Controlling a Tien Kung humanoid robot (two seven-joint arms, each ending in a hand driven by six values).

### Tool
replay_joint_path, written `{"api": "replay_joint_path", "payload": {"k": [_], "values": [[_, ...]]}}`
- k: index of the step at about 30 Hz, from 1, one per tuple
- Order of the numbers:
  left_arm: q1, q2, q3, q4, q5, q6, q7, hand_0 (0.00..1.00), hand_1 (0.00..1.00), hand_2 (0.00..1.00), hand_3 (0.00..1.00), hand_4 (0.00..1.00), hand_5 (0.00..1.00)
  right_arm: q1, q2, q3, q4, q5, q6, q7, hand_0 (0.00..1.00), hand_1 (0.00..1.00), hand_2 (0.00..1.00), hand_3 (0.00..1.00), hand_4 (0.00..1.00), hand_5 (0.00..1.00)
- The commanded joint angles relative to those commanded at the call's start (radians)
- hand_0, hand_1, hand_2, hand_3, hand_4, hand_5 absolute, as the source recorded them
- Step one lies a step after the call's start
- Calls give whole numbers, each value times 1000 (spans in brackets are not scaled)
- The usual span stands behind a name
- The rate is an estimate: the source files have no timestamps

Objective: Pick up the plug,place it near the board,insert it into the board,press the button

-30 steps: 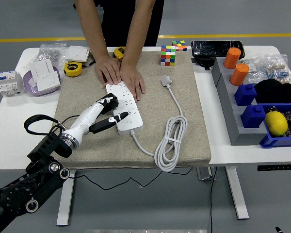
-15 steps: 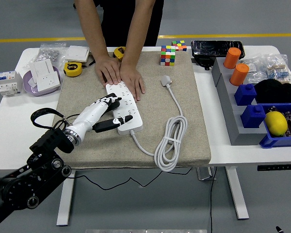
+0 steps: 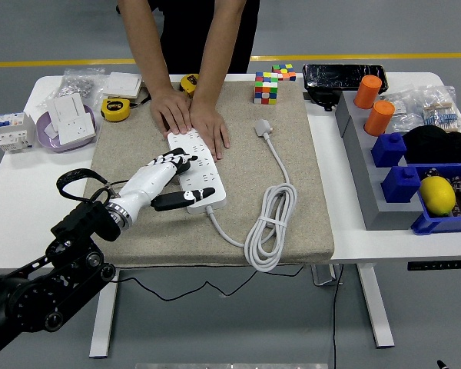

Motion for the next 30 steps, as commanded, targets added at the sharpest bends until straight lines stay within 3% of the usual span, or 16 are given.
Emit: {"api": "replay_joint_path", "payload": {"k": [6,12,18,30], "values": [[-6,2,-34,-14,74,7,22,998,998,970,943,998,998,0,0,2,0,4,0,0,959,845,785,798,998,998],[-5,12,-46,-1,178,-11,78,998,998,973,925,998,998,-1,1,6,0,5,-1,0,959,844,785,798,998,998],[-3,21,-20,4,170,-21,87,998,998,976,910,998,998,-2,3,8,0,6,-1,1,959,844,785,798,998,998],[-15,12,16,21,154,-28,87,998,998,976,908,998,998,0,2,8,0,7,-1,1,959,843,784,798,998,998]]}}
